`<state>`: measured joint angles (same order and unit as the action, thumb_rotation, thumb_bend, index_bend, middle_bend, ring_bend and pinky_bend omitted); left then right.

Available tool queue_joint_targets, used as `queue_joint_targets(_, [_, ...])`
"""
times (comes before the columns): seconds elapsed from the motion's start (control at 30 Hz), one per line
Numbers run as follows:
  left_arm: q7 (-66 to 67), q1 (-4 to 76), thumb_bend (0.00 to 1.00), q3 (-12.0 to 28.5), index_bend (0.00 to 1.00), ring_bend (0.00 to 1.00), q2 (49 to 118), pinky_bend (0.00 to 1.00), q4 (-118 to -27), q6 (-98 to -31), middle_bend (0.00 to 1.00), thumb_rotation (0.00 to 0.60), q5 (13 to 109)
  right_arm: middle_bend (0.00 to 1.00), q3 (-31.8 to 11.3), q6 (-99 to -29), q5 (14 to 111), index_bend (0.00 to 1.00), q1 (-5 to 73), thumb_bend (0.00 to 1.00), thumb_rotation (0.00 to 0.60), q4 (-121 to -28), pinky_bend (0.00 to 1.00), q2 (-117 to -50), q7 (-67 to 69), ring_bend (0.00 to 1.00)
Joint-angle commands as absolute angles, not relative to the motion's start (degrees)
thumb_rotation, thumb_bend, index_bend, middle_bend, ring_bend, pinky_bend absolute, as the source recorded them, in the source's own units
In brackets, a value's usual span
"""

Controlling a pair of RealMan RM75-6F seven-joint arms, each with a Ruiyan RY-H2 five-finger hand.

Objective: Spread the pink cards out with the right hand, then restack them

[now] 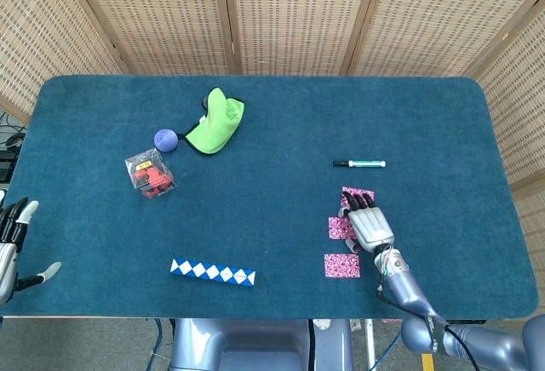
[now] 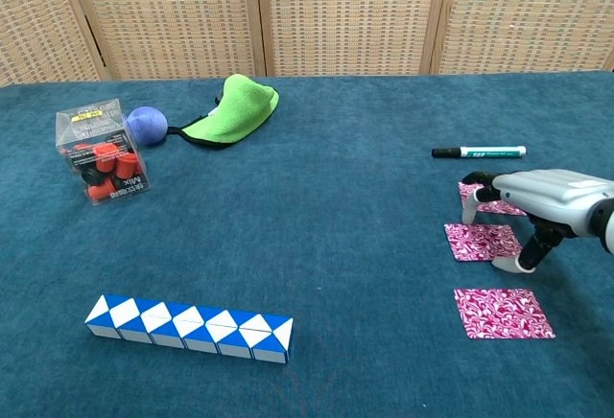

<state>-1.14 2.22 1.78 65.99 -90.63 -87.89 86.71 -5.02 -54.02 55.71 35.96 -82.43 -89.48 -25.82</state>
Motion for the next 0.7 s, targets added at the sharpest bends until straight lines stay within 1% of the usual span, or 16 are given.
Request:
queue_joint_targets(0.03, [-1.1,2.2,0.00,1.8,0.00,0.00,66.0,0.00,-90.6,-87.9,0.00,0.600,86.7,0.00,-5.0,-54.1,55.9,0.57,35.9,0.36,0.600,-82.7,0.00,-89.4,-25.8,0.00])
queue_joint_targets(0.47, [-1.1,2.2,0.00,1.8,0.00,0.00,66.0,0.00,-90.6,-87.9,0.00,0.600,86.7,0.00,-5.1,-54.6,56.1,0.57,35.8,0.36,0.600,-83.1,0.00,-89.0,-26.0,0.00])
queue_joint_targets(0.7, [-1.1,2.2,0.00,1.8,0.00,0.00,66.0,0.00,-90.7,-87.8,0.00,0.600,86.7,0.00,-4.3,-56.0,57.8,0.57,35.2,0.36,0.600,-85.7,0.00,-87.6,-26.6,0.00])
